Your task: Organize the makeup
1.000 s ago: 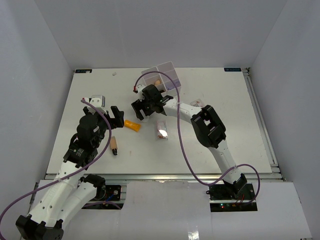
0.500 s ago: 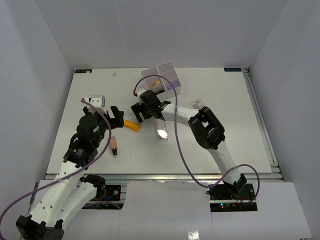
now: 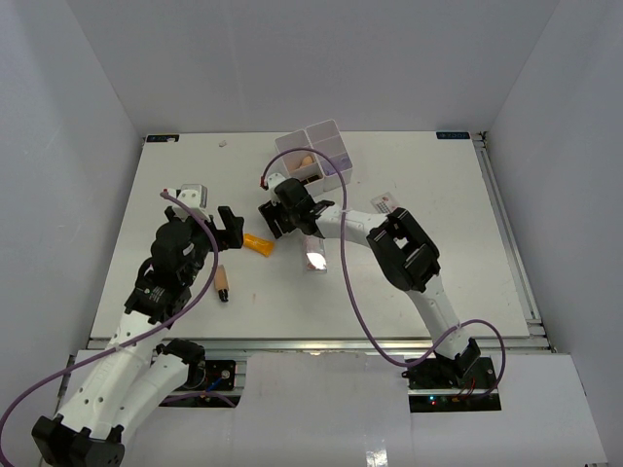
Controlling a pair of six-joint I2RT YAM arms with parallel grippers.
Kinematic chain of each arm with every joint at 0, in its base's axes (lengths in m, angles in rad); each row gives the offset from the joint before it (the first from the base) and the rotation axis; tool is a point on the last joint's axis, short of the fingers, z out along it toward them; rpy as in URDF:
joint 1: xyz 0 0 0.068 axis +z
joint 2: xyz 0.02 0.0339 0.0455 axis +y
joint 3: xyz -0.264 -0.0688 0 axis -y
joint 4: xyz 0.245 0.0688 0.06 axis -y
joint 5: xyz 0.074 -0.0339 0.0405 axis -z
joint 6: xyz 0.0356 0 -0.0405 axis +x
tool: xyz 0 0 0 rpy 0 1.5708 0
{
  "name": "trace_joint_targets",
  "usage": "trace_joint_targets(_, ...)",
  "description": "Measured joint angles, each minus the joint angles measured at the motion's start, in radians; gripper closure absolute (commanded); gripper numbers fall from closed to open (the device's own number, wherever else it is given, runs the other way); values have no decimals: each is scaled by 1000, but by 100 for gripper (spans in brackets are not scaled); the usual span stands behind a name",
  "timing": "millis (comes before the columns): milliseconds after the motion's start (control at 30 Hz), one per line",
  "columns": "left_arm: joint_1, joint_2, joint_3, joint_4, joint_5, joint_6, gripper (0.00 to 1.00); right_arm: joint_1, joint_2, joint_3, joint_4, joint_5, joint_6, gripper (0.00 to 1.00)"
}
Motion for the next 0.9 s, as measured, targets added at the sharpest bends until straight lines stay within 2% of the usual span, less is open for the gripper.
trace_joint_targets(200,0,12,-13,10,42,0,2,0,-26,-46,27,-15,-38,73)
trace_joint_targets(367,0,25,-18,37,123,-12,2,-16,-108,-138,-2,-94,-96,89)
trace_joint_targets(467,0,50,-23,72,201,-37,2,-45,-209,-218,-53,-174,-150,92)
trace_joint_targets(600,2,124,-31,154,372,-130,2,-115,-393,-330,-79,-313,-242,92)
trace_joint_targets(900,-3,316,-69,448,652,-503,4,-326,-806,-570,-125,-634,-477,92)
